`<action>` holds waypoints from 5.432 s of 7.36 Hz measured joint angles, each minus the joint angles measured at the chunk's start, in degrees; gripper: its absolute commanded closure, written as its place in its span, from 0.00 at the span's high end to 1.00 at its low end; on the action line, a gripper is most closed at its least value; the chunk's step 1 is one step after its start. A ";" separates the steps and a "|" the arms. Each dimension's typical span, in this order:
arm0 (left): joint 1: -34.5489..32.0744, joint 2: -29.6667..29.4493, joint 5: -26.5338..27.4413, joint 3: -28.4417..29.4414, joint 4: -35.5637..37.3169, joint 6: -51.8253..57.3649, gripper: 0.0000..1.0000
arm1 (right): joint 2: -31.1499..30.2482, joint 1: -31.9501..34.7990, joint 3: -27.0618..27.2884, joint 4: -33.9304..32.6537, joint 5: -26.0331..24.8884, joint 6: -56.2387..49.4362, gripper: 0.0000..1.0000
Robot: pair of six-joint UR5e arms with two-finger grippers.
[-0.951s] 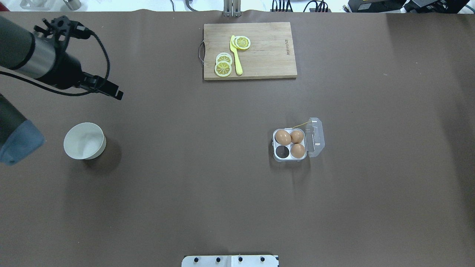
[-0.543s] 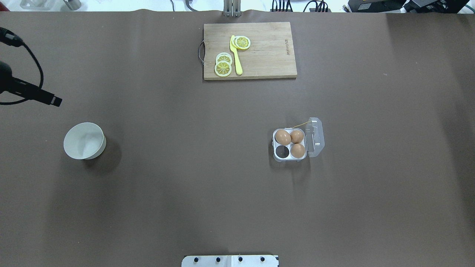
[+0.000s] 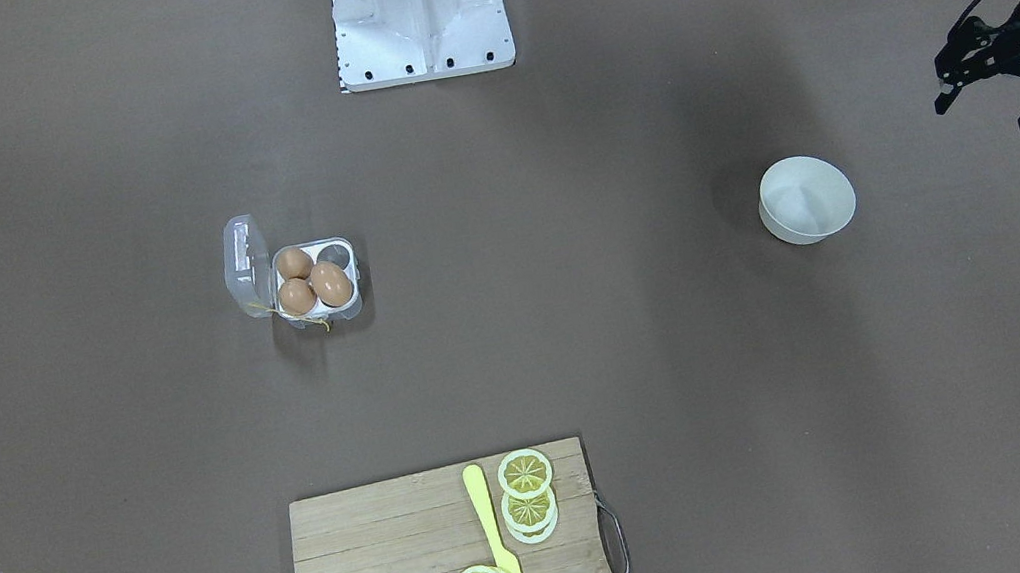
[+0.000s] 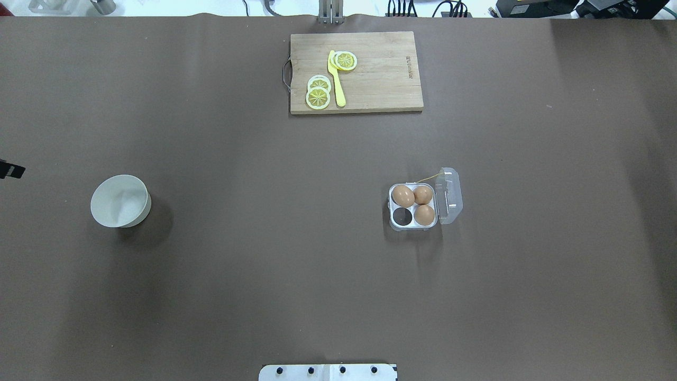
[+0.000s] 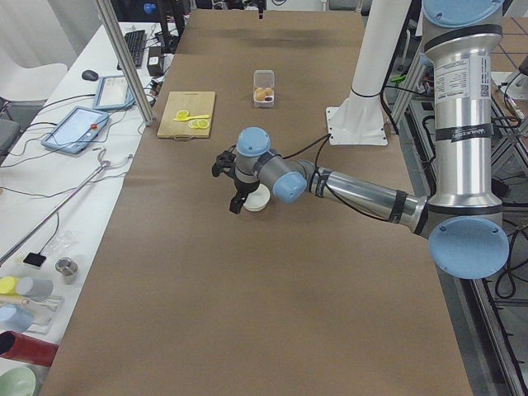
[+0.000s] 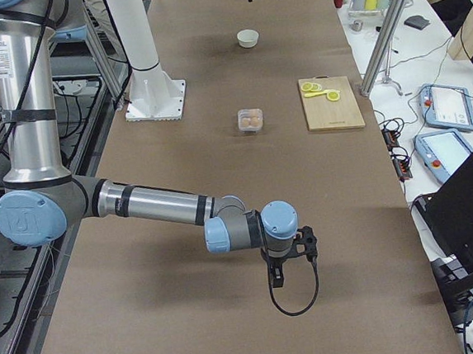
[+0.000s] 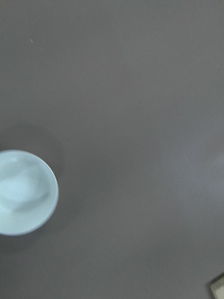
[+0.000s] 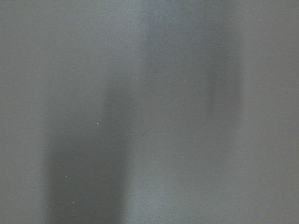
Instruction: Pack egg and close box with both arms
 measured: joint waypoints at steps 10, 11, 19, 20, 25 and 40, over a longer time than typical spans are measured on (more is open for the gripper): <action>-20.10 -7.30 -10.53 8.88 21.05 24.55 0.97 | 0.20 -0.58 -0.48 -0.10 0.39 0.65 0.83; -20.22 -7.50 -10.50 8.88 21.44 24.75 0.97 | 0.55 -0.58 -0.47 -0.10 1.11 0.67 0.69; -22.08 -7.51 -10.42 7.84 21.84 24.88 0.97 | 9.46 -5.50 -3.65 0.18 32.50 6.93 0.12; -22.16 -7.48 -10.42 7.70 21.84 24.88 0.97 | 10.60 -7.14 -3.01 0.22 32.88 8.98 0.12; -22.21 -6.94 -10.43 7.60 21.84 24.79 0.97 | 18.24 -15.99 0.51 0.14 32.59 20.61 0.12; -24.43 -6.61 -10.52 6.80 21.85 24.87 0.97 | 29.74 -34.20 -0.98 -0.11 28.07 34.20 0.13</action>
